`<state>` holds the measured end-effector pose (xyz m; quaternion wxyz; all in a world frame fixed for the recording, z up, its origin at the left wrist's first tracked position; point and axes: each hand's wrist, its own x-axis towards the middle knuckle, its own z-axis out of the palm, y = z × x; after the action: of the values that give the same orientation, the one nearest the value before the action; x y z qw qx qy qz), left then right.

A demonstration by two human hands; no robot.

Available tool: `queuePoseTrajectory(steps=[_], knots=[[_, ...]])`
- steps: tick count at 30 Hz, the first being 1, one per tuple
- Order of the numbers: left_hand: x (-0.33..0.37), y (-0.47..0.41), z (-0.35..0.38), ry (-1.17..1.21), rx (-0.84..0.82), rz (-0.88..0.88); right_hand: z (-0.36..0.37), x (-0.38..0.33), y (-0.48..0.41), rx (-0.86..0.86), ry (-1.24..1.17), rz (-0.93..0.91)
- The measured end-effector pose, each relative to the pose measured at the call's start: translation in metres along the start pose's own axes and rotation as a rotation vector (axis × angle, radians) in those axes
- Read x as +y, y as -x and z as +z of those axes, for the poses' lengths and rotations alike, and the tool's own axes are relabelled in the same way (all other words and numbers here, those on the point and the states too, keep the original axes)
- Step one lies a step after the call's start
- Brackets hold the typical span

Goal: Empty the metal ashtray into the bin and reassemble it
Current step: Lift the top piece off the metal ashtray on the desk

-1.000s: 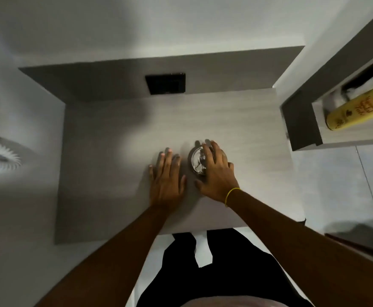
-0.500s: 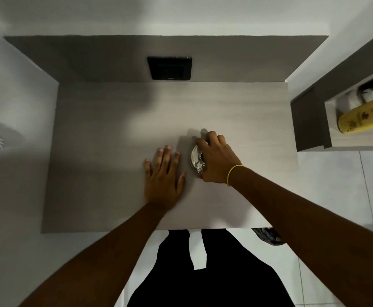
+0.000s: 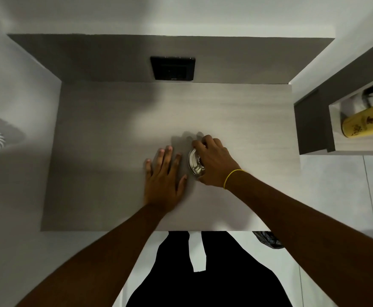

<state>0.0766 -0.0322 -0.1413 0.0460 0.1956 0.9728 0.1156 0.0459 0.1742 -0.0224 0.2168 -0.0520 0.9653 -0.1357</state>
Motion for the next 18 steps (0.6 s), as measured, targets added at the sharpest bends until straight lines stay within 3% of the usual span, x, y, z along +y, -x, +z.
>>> queuePoseTrajectory(steps=[8,14,18], knots=[[0.002,0.001,-0.001,0.001,0.001,-0.011,0.002,0.006,0.015,0.099,-0.228,0.001],[0.007,-0.001,-0.004,0.012,-0.012,-0.019,0.000,0.065,0.029,0.288,-0.355,0.171],[0.003,0.002,-0.004,0.011,-0.010,-0.025,0.010,0.091,0.025,0.293,-0.355,0.297]])
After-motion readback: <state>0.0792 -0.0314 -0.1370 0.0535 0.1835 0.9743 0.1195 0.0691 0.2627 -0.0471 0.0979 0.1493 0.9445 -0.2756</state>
